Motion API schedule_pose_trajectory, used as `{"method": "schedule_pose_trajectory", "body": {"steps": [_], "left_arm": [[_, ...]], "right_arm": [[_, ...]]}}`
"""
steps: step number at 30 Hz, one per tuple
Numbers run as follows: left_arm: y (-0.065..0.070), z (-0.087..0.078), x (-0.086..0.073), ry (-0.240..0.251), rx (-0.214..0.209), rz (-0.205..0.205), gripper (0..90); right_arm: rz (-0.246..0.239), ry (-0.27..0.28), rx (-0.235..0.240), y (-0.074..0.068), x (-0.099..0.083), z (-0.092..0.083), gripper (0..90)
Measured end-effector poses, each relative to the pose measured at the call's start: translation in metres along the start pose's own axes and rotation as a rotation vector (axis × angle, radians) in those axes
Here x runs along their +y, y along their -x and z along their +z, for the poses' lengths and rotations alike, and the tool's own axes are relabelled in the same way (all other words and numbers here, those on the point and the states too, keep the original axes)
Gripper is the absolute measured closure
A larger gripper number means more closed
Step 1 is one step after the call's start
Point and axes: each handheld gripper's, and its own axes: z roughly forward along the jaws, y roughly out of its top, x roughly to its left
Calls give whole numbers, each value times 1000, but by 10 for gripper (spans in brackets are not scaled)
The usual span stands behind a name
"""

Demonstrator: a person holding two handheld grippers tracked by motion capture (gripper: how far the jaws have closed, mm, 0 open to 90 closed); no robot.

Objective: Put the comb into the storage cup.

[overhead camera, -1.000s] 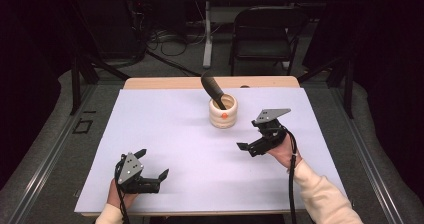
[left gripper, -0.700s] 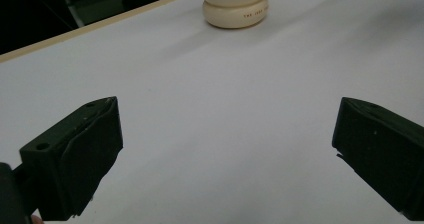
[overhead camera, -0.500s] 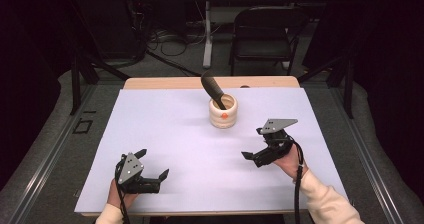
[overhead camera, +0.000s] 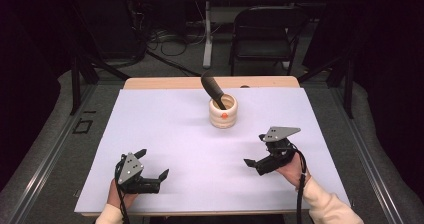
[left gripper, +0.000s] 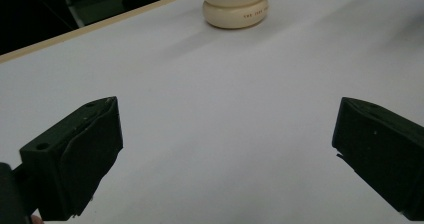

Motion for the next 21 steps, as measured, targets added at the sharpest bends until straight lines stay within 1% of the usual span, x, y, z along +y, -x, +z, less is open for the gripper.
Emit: {"method": "schedule_pose_trajectory", "body": {"steps": [2, 10, 15, 21], "left_arm": [[0, 0, 0, -1, 0, 0, 0], [0, 0, 0, 1, -1, 1, 0], [0, -1, 0, -3, 1, 4, 0], [0, 0, 0, -1, 2, 4, 0]], "right_arm": [[4, -1, -4, -2, -3, -1, 0], [-8, -7, -6, -8, -12, -3, 0], [-6, -10, -9, -12, -18, -5, 0], [-6, -6, -17, -16, -25, -8, 0]]}}
